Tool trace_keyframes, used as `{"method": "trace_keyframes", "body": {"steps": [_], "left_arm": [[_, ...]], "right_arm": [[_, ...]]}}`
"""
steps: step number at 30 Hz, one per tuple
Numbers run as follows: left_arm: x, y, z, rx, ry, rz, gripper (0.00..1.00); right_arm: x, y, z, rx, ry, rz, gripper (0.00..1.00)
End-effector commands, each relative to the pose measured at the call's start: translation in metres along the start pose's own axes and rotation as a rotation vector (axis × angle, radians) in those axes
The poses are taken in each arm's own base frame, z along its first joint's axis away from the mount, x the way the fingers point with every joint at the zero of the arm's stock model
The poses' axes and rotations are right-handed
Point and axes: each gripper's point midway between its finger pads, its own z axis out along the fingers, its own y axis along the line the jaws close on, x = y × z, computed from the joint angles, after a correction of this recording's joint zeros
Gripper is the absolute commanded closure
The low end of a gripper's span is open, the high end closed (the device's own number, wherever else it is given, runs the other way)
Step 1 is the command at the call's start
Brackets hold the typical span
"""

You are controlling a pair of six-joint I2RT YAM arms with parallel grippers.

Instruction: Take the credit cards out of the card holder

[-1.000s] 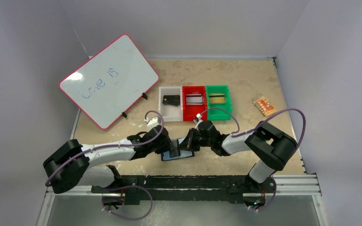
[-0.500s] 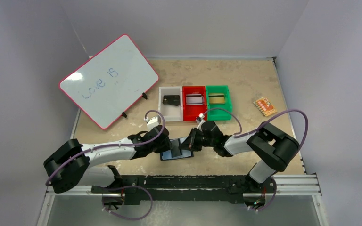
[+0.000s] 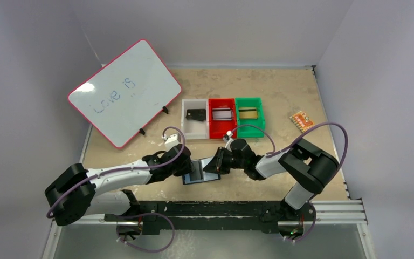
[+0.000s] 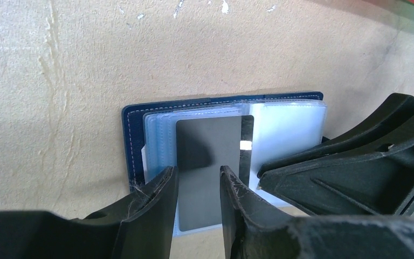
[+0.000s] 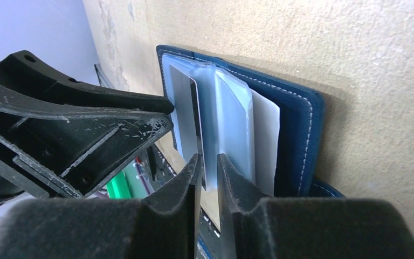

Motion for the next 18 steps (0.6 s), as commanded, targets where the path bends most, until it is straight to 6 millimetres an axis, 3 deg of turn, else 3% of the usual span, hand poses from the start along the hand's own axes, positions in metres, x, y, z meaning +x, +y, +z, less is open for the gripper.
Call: {"method": "trace_keyframes", "body": {"steps": [1,10,18], "left_arm": [[-0.0009,0.0065,-0.0001,-0.016,-0.009,0.021,0.66],[0.0082,0.007,0.007,-0.017,0.029,0.029,0.67],[0.0058,0.0135,0.0047,-0.043,0.015,0.034,0.68]], "right_arm": [[-0.0003,0.0121,0.0017,-0.072,0.014,-0.011,0.81],[0.0033,0.0212,0.0068,-0.14,0.045,-0.02,0.82],[0.0028,0.0153,0.0047,-0.118,0.03,0.002,1.0]]}}
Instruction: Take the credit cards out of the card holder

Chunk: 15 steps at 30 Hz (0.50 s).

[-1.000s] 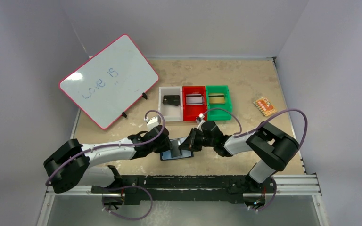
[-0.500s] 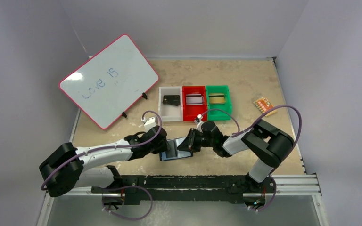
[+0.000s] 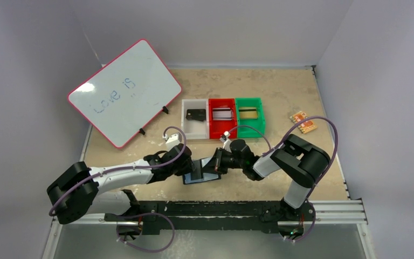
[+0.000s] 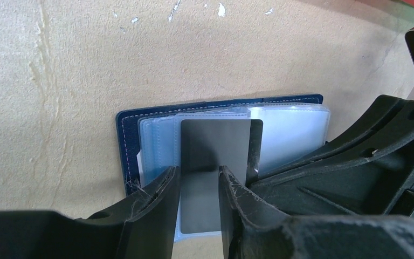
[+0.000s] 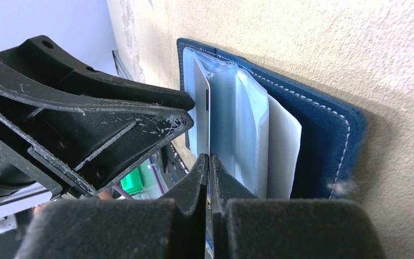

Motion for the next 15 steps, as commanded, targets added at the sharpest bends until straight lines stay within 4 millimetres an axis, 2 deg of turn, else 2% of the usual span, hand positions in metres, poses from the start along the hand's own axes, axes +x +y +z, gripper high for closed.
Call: {"method": "trace_keyframes", "body": {"steps": [1,5,11,13,15], "left_arm": [[0.003,0.017,0.0,-0.055,0.006,0.035,0.68],[-0.006,0.015,-0.006,-0.057,-0.029,0.025,0.69],[-0.035,-0.035,-0.036,0.19,-0.129,-0.052,0.62],[-0.034,-0.047,-0.039,0.25,-0.115,-0.065,0.61],[-0.026,-0.05,-0.033,0.259,-0.08,-0.059,0.6]], "right_arm": [[-0.003,0.004,-0.003,-0.021,-0.02,0.002,1.0],[0.0,-0.004,-0.006,0.005,-0.02,0.02,1.0],[0.003,-0.006,-0.005,-0.002,-0.008,0.033,1.0],[0.002,-0.006,-0.004,-0.001,-0.009,0.034,1.0],[0.002,-0.006,-0.004,0.003,-0.009,0.036,1.0]]}}
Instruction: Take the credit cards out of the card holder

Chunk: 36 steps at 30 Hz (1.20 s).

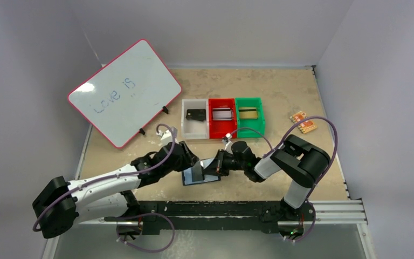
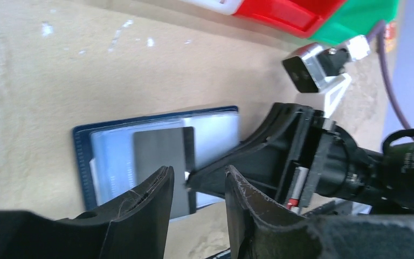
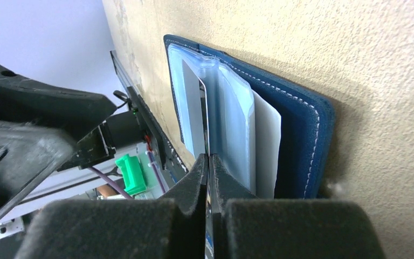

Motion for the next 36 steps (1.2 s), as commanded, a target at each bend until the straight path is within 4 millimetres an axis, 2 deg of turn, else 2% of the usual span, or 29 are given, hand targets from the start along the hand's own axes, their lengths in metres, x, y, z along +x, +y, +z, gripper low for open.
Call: {"method": "trace_keyframes", "body": {"steps": [1,4,7,11,17,22,27,36], "left_arm": [[0.009,-0.018,0.01,0.08,0.041,-0.007,0.61],[0.023,-0.006,0.023,0.028,0.09,0.003,0.63],[0.027,0.007,0.029,-0.021,0.085,-0.002,0.64],[0.026,0.018,0.03,-0.056,0.068,0.016,0.64],[0.035,0.035,0.033,-0.119,0.098,0.034,0.66],[0.029,0.058,0.029,-0.236,0.07,0.074,0.69],[0.026,0.066,0.025,-0.266,0.06,0.099,0.69],[0.027,0.067,0.025,-0.263,0.063,0.114,0.7]], "right_arm": [[-0.003,0.001,0.001,-0.008,-0.01,0.001,1.0],[-0.002,0.0,0.0,-0.004,-0.009,0.002,1.0],[-0.002,0.0,0.0,-0.002,-0.011,0.003,1.0],[-0.002,-0.001,0.0,0.002,-0.011,0.005,1.0],[-0.002,-0.001,0.0,0.006,-0.01,0.006,1.0],[-0.004,0.001,-0.003,0.004,-0.022,0.009,1.0],[-0.007,0.003,-0.005,0.018,-0.035,0.0,1.0],[-0.011,-0.001,-0.012,0.051,-0.056,-0.001,1.0]]}}
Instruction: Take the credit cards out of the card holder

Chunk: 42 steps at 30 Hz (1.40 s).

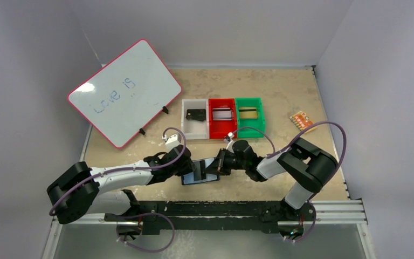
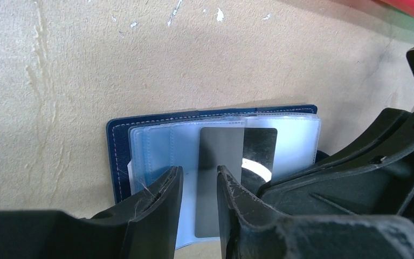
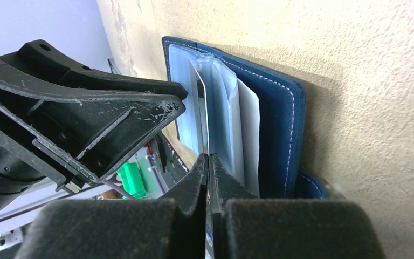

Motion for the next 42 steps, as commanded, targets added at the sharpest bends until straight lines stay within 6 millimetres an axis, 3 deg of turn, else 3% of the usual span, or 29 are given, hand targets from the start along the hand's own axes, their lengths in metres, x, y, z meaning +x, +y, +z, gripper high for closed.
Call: {"method": "trace_keyframes", "body": {"steps": [1,6,11,14,18,21,25,28,33,38,42], "left_arm": [[0.002,0.031,-0.001,-0.112,-0.005,0.067,0.7],[0.002,0.024,-0.004,-0.085,0.005,0.07,0.7],[-0.004,0.009,-0.01,-0.023,-0.001,0.087,0.7],[0.003,0.012,-0.006,-0.037,0.029,0.101,0.72],[0.015,0.025,-0.001,-0.075,0.064,0.102,0.81],[0.018,0.035,0.0,-0.097,0.064,0.107,0.85],[0.021,0.04,0.0,-0.103,0.072,0.117,0.88],[0.022,0.043,0.0,-0.116,0.074,0.124,0.89],[0.02,0.046,-0.002,-0.126,0.066,0.123,0.91],[0.013,0.036,-0.006,-0.095,0.049,0.126,0.91],[-0.001,0.017,-0.014,-0.05,0.01,0.117,0.84]], "right_arm": [[-0.008,-0.004,-0.008,0.032,-0.04,-0.013,1.0],[-0.013,-0.008,-0.014,0.083,-0.069,-0.045,1.0],[-0.017,0.005,-0.002,0.053,-0.036,-0.083,1.0],[-0.019,0.013,0.003,0.011,-0.037,-0.068,0.99],[-0.022,0.025,0.007,-0.044,-0.035,-0.083,0.9],[-0.023,0.023,0.012,-0.028,-0.02,-0.096,0.89],[-0.025,0.025,0.014,-0.041,-0.024,-0.098,0.8],[-0.027,0.025,0.016,-0.033,-0.027,-0.091,0.84],[-0.033,0.021,0.009,-0.013,-0.07,-0.076,1.0],[-0.039,0.028,-0.015,-0.076,-0.163,-0.061,1.0],[-0.044,0.028,-0.027,-0.042,-0.198,-0.095,1.0]]}}
